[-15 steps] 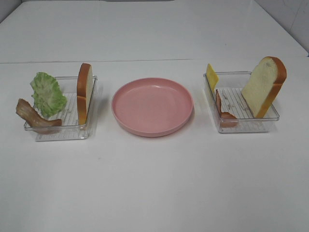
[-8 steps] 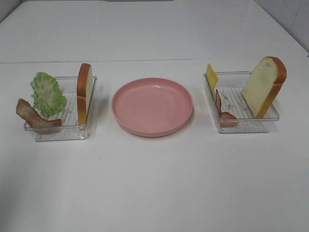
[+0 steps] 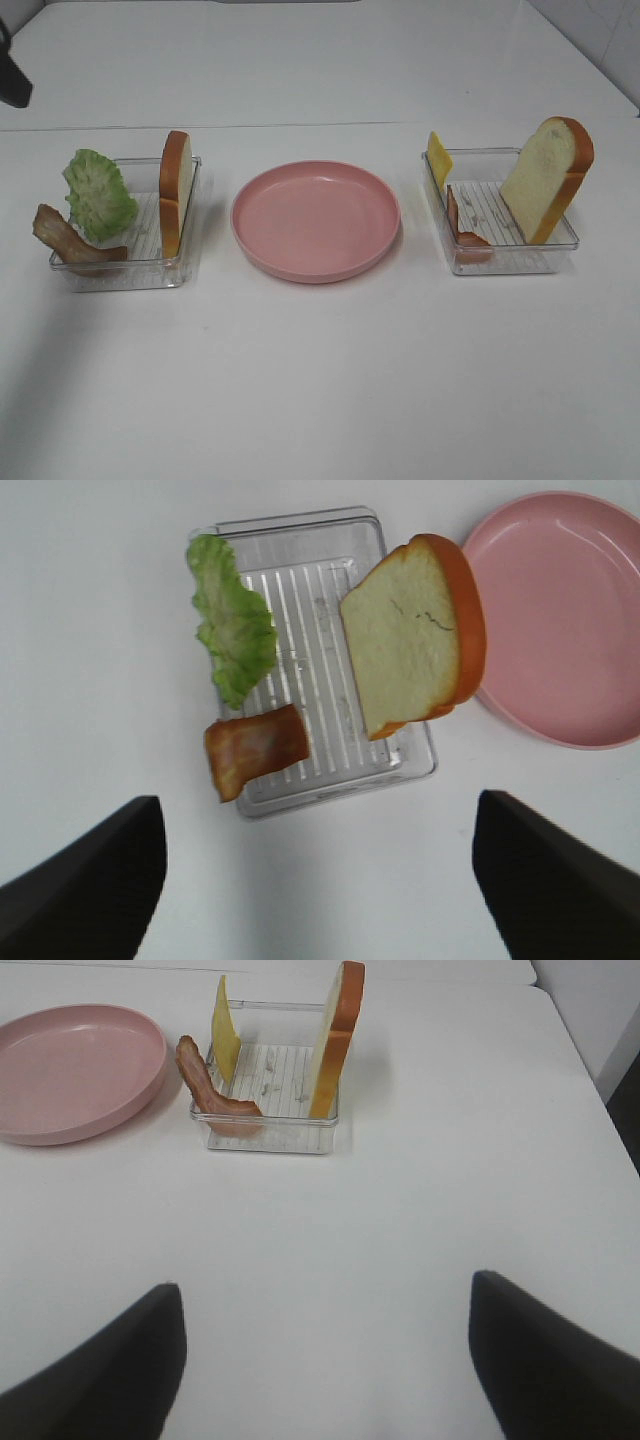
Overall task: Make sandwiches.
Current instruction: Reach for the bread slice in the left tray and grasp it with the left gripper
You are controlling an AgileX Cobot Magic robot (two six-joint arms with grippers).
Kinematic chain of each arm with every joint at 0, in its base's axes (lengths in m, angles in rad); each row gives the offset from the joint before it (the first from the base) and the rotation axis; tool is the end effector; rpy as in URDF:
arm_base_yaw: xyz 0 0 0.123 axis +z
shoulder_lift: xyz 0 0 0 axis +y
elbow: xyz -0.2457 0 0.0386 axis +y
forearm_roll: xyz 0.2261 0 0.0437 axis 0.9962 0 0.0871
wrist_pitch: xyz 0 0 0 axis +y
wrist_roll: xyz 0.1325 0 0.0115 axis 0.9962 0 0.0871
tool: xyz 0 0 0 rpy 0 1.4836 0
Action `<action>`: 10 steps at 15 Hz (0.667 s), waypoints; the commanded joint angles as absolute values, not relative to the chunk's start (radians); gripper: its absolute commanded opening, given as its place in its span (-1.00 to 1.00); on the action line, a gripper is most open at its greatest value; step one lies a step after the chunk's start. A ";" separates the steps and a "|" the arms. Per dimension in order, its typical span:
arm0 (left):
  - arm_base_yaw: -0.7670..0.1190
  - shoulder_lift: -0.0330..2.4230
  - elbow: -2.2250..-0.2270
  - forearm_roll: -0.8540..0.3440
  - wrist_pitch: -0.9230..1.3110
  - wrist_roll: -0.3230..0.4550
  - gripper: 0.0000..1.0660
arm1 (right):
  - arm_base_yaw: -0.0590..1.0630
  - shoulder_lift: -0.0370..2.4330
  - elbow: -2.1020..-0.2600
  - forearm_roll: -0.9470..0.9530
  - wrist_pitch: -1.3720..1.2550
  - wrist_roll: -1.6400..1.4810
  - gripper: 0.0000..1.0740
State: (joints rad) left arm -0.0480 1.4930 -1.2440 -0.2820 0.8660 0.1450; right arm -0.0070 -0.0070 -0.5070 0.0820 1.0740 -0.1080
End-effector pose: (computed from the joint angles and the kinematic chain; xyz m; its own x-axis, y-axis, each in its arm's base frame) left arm 0.3169 -0.0435 0.2476 -0.8505 0.0012 -0.5260 0.1255 0.9716 -0.2007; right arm 0.0476 0.0092 0.2488 -0.4491 -0.0655 -0.8911 -0.0883 0.9957 -0.0287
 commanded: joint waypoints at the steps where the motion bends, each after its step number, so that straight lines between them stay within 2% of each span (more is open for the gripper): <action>1: -0.129 1.639 -1.402 -0.277 0.958 0.082 0.48 | -0.011 -0.016 -0.506 0.084 1.063 -0.114 0.37; 2: -0.151 1.672 -1.439 -0.259 0.971 0.066 0.48 | -0.011 -0.016 -0.506 0.084 1.063 -0.114 0.37; 5: -0.255 1.807 -1.606 -0.123 1.069 -0.103 0.48 | -0.011 -0.016 -0.506 0.084 1.063 -0.114 0.37; 6: -0.318 1.876 -1.691 -0.021 1.140 -0.223 0.48 | -0.011 -0.016 -0.506 0.084 1.063 -0.114 0.37; 8: -0.380 1.938 -1.763 0.070 1.228 -0.305 0.48 | -0.011 -0.016 -0.506 0.084 1.063 -0.114 0.37; 9: -0.436 2.009 -1.838 0.109 1.287 -0.326 0.48 | -0.011 -0.016 -0.506 0.084 1.063 -0.114 0.37; 10: -0.448 2.035 -1.858 0.107 1.287 -0.338 0.48 | -0.011 -0.016 -0.506 0.084 1.063 -0.114 0.37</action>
State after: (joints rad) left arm -0.4430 2.0260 -1.8500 0.0950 1.2050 -0.3220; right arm -0.0070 -0.0070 -0.5070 0.0820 1.0740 -0.1080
